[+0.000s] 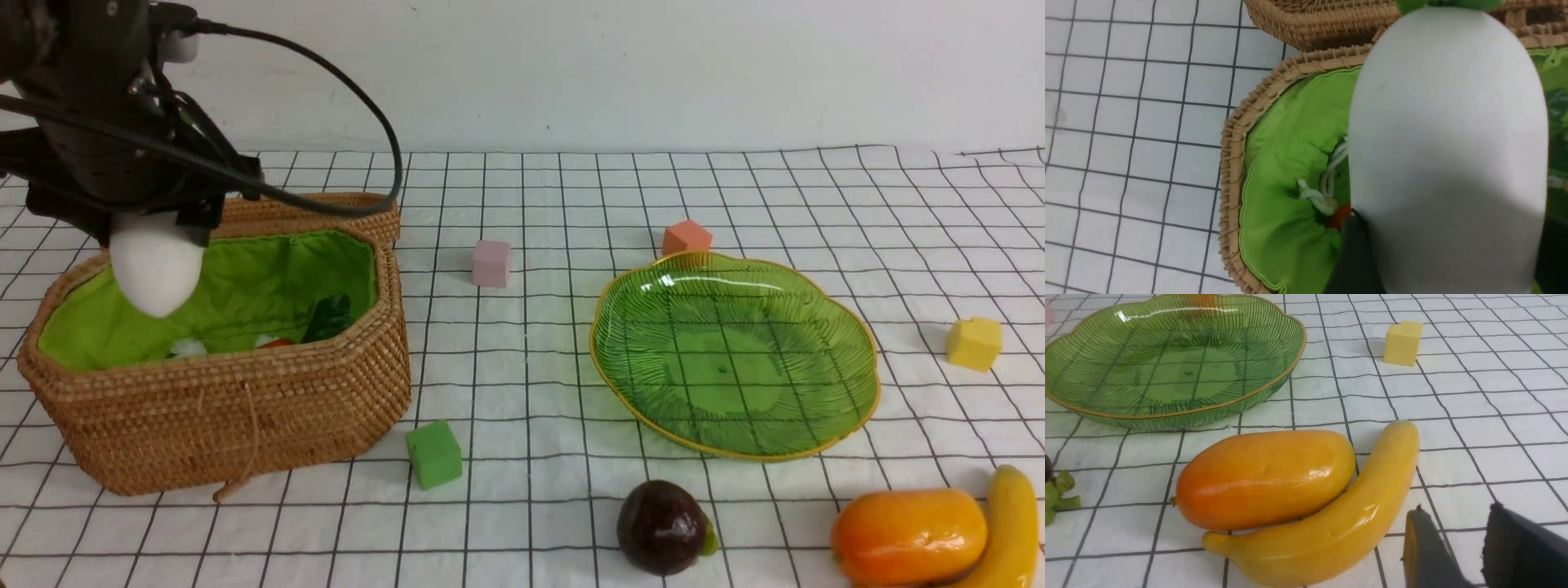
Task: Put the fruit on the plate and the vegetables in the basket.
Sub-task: Take a daikon with your left arm and place it on the basket on the left.
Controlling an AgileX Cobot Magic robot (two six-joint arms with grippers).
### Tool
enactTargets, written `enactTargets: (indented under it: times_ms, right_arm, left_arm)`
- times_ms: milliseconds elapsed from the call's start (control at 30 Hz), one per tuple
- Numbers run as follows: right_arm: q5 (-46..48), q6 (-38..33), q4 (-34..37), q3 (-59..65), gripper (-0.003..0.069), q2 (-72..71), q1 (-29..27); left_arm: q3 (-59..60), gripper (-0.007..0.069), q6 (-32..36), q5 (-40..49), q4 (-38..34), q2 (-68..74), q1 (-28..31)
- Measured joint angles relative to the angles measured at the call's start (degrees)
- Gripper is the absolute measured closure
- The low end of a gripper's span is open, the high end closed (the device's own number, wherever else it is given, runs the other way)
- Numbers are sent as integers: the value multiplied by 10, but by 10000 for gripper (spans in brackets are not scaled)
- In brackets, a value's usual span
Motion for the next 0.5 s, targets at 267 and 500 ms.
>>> enactTargets:
  times_ms: [267,500]
  right_arm:
    - [0,0,0,0,414,0,0]
    - [0,0,0,0,414,0,0]
  left_arm:
    - [0,58,-9,44,-7,-10,0]
    - [1,47,13,87,-10,-137,0]
